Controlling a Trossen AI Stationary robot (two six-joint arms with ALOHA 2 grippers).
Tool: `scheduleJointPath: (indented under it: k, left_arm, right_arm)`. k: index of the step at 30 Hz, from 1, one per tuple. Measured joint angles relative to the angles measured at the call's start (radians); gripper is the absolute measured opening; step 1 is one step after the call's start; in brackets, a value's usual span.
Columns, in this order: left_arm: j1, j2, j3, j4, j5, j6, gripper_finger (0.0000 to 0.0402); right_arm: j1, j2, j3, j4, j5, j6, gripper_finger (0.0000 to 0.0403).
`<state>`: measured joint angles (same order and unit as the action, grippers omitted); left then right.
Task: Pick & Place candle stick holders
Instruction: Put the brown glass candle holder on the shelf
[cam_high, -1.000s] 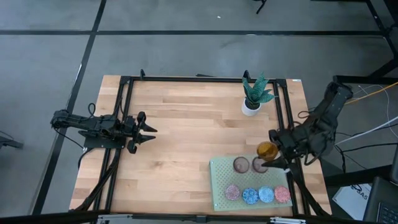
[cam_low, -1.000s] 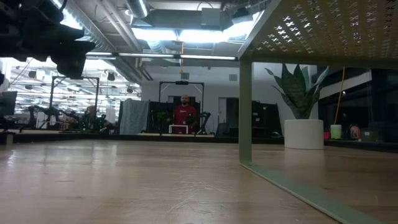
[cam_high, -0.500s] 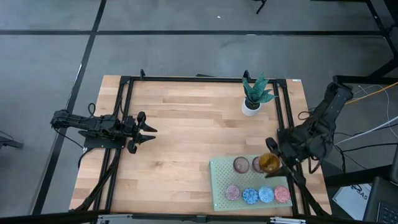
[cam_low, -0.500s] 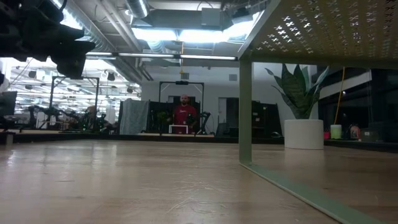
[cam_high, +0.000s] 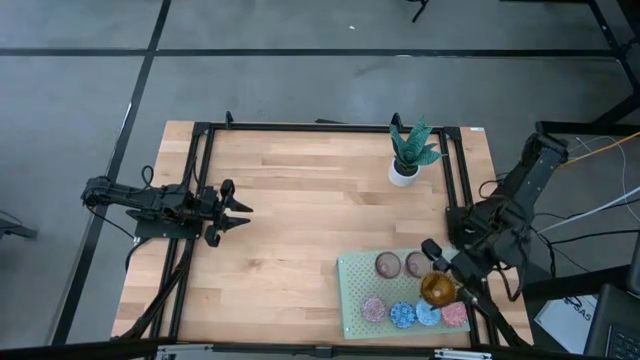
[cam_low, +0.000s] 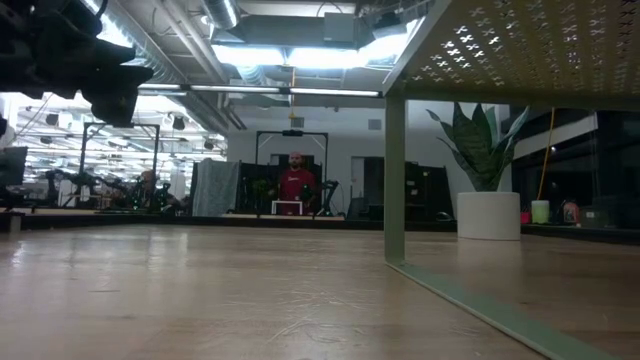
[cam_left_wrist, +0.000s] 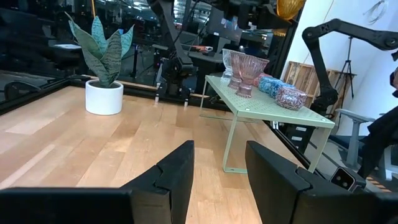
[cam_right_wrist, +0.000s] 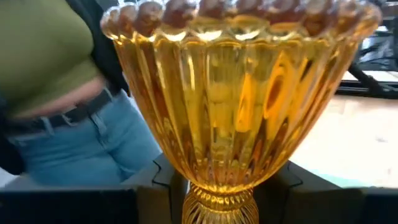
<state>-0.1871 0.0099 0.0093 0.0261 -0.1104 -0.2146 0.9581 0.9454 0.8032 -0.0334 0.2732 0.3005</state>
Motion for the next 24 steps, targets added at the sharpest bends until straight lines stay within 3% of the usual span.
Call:
scheduleJointPath:
  k: [6,13,24]
  left_arm:
    - [0.0,0.0,0.0,0.0,0.0,0.0,0.0141]
    - [0.0,0.0,0.0,0.0,0.0,0.0,0.0141]
    - [0.0,0.0,0.0,0.0,0.0,0.0,0.0141]
  right_arm:
    - [-0.063,0.04,0.016,0.002,0.008,-0.074,0.0128]
    - [-0.171,0.098,0.126,-0.007,0.051,-0.285,0.0128]
    - [-0.411,0.217,0.153,0.106,0.137,-0.31,0.0128]
